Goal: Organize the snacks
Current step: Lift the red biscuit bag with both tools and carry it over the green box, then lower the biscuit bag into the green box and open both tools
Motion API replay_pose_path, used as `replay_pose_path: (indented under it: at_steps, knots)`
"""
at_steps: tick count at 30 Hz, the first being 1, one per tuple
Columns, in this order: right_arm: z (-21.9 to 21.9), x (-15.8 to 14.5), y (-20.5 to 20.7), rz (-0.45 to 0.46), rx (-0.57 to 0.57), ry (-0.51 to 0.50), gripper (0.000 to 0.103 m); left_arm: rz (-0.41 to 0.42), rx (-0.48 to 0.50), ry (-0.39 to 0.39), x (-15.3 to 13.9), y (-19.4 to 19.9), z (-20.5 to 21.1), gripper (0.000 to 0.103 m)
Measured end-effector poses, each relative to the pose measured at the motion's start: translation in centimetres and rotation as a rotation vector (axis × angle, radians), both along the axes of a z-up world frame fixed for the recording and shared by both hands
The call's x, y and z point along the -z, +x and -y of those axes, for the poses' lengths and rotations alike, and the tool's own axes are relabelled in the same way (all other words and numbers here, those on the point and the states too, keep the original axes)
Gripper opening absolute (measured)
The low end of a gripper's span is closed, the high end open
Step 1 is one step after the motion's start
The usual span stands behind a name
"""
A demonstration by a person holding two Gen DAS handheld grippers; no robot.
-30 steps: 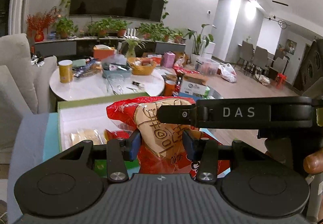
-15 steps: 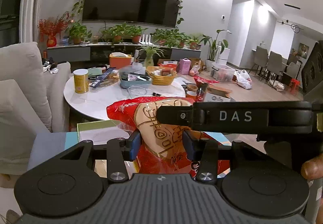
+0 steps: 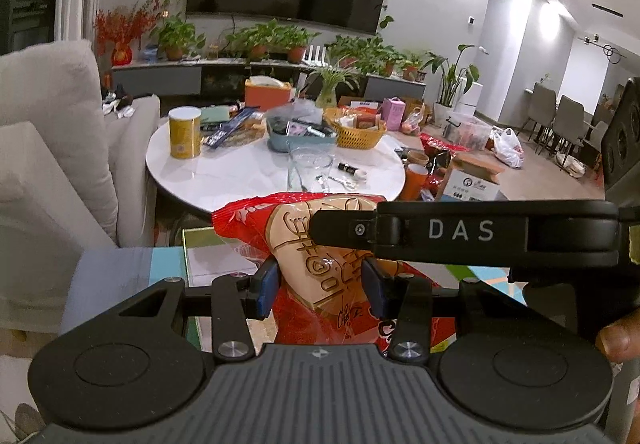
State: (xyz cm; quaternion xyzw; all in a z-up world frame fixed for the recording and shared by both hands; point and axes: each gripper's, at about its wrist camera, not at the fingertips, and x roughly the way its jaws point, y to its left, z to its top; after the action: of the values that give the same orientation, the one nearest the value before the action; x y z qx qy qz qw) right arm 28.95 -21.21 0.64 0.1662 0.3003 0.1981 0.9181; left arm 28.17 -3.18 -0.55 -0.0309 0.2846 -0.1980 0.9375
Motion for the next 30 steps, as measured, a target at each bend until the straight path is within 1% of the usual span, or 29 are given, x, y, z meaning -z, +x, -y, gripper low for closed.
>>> replay_pose_path:
  at_steps: [9,13,15,17,19,22,24,30]
  knots:
    - [-0.7,1.5,1.6,-0.035,-0.004,-0.012,0.039,-0.035,-0.011,0.011,1.7,2.3,-0.3,0.041]
    - [-0.5,2.6,2.6,-0.054,-0.001,0.016,0.039,-0.055,-0.049,0.026,3.1,3.3,-0.6,0.041]
    - [-0.2,3.2,2.8,-0.072,0.018,0.029,0.039,-0.058,-0.083,0.039,3.8,3.5,-0.9,0.041]
    - [0.2,3.4,2.6,-0.076,0.068,0.012,0.039,-0.058,-0.091,0.034,4.0,3.4,-1.4,0.041]
    - [0.5,3.1,2.1,-0.070,0.091,-0.029,0.039,-0.050,-0.096,0.020,3.7,2.9,-1.8,0.041]
    - [1.0,2.3,1.1,-0.058,0.097,-0.037,0.040,-0.041,-0.093,0.023,3.2,2.1,-2.0,0.041]
    - [1.1,1.5,0.3,-0.053,0.079,-0.029,0.040,-0.030,-0.087,0.025,2.8,1.2,-2.0,0.042]
    - [0.7,-0.2,-2.3,-0.013,0.042,-0.082,0.040,-0.007,-0.083,0.024,1.5,-1.3,-2.3,0.043]
